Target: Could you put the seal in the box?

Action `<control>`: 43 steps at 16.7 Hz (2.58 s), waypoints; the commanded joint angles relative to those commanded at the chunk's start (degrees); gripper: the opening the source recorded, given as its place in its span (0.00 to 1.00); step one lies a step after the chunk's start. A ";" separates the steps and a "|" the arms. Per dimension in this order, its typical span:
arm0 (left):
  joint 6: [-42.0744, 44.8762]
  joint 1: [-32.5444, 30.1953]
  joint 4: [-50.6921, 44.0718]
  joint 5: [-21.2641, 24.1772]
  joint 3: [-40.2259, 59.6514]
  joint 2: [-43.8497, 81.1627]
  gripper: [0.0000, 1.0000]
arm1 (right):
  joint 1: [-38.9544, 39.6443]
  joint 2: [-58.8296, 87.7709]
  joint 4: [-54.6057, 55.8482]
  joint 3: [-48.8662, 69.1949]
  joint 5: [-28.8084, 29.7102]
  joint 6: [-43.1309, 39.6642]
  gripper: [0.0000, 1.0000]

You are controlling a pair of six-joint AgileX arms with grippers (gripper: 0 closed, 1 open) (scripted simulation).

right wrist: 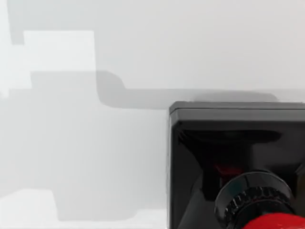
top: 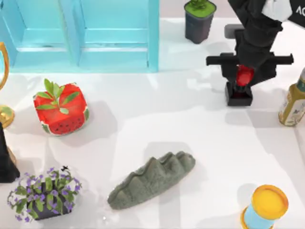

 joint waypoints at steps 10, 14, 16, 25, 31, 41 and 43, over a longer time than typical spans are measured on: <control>0.00 0.00 0.00 0.00 0.00 0.00 1.00 | -0.21 2.37 -20.44 22.75 0.08 -0.05 0.00; 0.00 0.00 0.00 0.00 0.00 0.00 1.00 | -0.30 2.85 -23.74 26.34 0.07 -0.11 0.00; 0.00 0.00 0.00 0.00 0.00 0.00 1.00 | -0.30 2.85 -23.74 26.34 0.07 -0.11 0.00; 0.00 0.00 0.00 0.00 0.00 0.00 1.00 | -17.08 -9.86 -15.78 13.48 1.64 -11.75 0.00; 0.00 0.00 0.00 0.00 0.00 0.00 1.00 | -36.83 -28.30 -13.25 -11.72 -2.17 -33.86 0.00; 0.00 0.00 0.00 0.00 0.00 0.00 1.00 | -44.10 -34.95 -13.89 -22.30 -5.46 -44.12 0.00; 0.00 0.00 0.00 0.00 0.00 0.00 1.00 | -43.97 -35.07 -11.85 -24.37 -5.46 -43.98 0.00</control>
